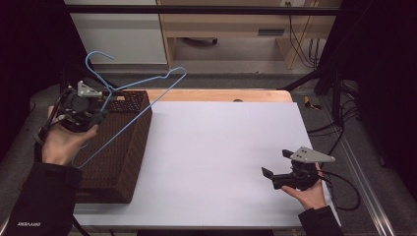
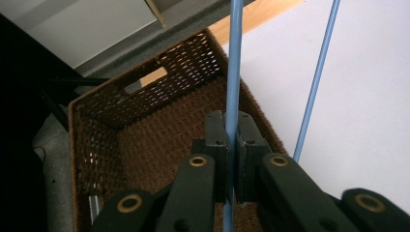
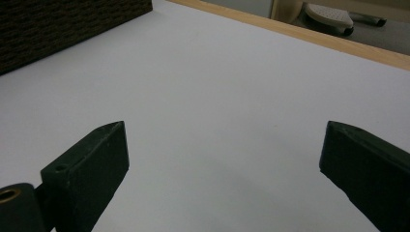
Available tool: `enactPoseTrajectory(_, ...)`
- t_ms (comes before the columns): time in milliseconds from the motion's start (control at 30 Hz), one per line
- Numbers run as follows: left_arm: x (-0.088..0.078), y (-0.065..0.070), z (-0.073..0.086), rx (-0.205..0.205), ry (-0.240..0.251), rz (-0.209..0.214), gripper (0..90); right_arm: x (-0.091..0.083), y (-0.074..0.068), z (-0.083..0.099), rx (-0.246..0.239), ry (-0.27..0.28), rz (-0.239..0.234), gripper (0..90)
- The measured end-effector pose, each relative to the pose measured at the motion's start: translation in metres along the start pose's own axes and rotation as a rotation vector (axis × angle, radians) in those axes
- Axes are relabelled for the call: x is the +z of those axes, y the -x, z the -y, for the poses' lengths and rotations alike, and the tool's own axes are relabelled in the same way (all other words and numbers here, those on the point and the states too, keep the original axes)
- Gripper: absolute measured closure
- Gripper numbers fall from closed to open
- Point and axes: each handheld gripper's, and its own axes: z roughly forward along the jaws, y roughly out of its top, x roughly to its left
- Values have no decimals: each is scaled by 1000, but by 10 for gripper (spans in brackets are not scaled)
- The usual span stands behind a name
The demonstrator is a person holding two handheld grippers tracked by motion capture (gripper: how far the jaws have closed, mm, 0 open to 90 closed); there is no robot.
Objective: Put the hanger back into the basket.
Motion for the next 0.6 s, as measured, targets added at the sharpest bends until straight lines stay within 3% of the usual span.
enactPoseTrajectory(333,6,-25,17,-43,-23,-49,865,1,0,0,2,-2,-1,40)
enactPoseTrajectory(600,17,-40,32,-39,-64,-82,865,1,0,0,0,-3,-1,40)
